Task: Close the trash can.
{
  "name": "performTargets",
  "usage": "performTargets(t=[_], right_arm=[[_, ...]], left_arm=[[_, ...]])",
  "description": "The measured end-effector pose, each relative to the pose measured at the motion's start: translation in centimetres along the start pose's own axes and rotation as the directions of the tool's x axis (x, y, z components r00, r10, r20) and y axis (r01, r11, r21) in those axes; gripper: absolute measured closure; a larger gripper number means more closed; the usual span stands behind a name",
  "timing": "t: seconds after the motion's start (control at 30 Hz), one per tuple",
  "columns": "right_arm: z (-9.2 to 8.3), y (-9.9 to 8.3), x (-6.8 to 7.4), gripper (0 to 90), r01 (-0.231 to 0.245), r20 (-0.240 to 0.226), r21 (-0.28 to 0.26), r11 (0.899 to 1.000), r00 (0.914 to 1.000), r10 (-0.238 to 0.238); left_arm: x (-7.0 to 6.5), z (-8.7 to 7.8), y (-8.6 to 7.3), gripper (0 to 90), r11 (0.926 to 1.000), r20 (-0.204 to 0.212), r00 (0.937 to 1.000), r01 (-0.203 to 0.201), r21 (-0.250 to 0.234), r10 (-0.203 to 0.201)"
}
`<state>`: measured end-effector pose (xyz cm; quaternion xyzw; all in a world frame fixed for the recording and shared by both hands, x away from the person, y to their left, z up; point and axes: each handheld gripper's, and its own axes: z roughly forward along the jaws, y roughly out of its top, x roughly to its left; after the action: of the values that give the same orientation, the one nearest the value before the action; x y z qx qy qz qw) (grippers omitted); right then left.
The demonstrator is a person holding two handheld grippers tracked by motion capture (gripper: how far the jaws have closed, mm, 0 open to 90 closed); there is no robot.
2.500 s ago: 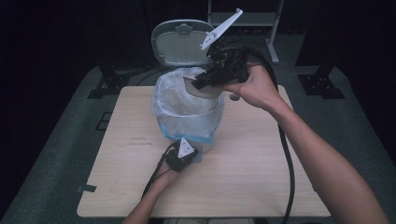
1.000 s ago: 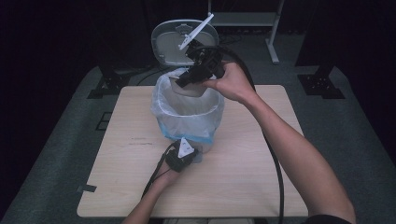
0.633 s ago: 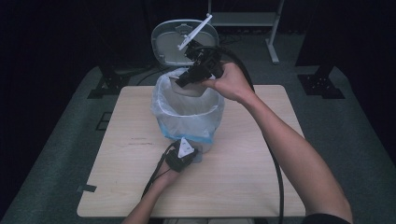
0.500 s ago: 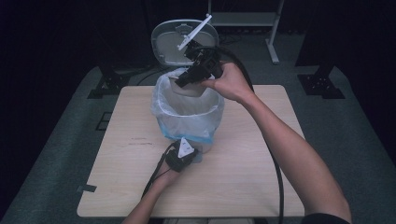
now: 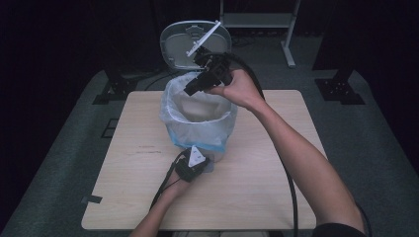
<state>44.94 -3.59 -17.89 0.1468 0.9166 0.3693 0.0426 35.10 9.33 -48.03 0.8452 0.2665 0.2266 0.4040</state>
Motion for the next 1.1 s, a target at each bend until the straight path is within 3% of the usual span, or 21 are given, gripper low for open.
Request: performTargets(t=[0.53, 1.1], right_arm=[[-1.1, -3.0, -0.6, 72.0, -0.046, -0.021, -0.018, 0.999, 0.9987, 0.046], [-3.3, -5.2, -0.7, 69.8, -0.055, -0.012, -0.055, 0.997, 0.9985, 0.054]], left_arm=[[0.0, 0.0, 0.0, 90.0, 1.0, 0.0, 1.0, 0.0, 0.0, 0.0], [0.0, 0.0, 0.0, 90.0, 1.0, 0.0, 1.0, 0.001, -0.001, -0.001]])
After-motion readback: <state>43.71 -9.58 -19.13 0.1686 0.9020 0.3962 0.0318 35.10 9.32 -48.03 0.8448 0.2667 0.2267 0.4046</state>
